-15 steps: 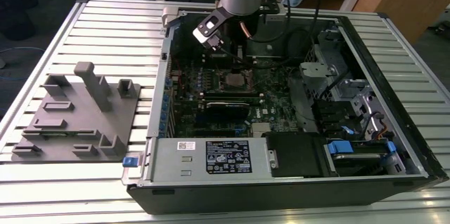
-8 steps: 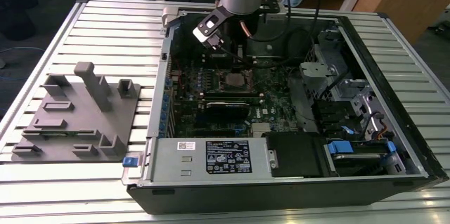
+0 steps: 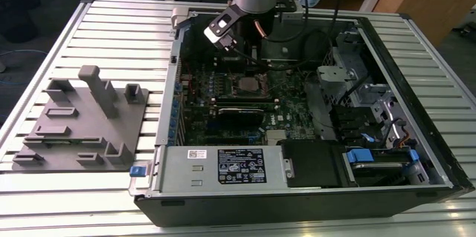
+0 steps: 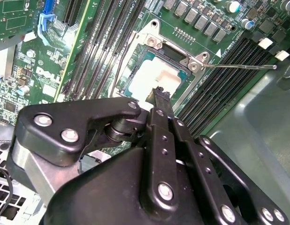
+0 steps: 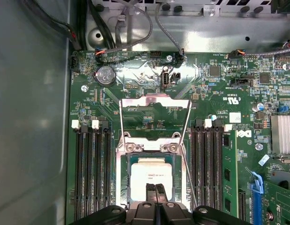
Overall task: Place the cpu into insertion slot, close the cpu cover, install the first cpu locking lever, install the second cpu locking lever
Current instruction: 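Close the cpu cover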
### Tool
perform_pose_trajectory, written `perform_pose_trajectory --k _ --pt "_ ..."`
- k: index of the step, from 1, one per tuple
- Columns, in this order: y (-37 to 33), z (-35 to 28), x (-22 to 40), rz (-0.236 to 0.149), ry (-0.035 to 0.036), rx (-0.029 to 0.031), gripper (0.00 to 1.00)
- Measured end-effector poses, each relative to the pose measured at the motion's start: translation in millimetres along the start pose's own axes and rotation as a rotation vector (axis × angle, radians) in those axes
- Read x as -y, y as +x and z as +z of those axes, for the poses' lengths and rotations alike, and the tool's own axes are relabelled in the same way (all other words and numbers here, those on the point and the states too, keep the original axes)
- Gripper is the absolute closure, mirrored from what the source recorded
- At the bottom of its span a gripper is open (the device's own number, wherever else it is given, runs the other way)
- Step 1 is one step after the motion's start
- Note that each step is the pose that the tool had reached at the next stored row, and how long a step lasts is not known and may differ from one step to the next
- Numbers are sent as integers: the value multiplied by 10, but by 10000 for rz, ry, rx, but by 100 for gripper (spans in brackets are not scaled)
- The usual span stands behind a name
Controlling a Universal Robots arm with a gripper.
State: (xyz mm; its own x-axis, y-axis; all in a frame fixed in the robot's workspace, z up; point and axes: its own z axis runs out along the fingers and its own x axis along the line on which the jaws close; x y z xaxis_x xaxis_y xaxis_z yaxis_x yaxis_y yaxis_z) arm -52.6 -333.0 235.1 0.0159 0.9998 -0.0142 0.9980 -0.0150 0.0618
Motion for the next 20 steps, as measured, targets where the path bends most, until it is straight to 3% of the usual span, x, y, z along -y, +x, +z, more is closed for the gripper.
perform_pose_trajectory --k 20 --pt "-1 -60 -4 0 -2 -3 90"
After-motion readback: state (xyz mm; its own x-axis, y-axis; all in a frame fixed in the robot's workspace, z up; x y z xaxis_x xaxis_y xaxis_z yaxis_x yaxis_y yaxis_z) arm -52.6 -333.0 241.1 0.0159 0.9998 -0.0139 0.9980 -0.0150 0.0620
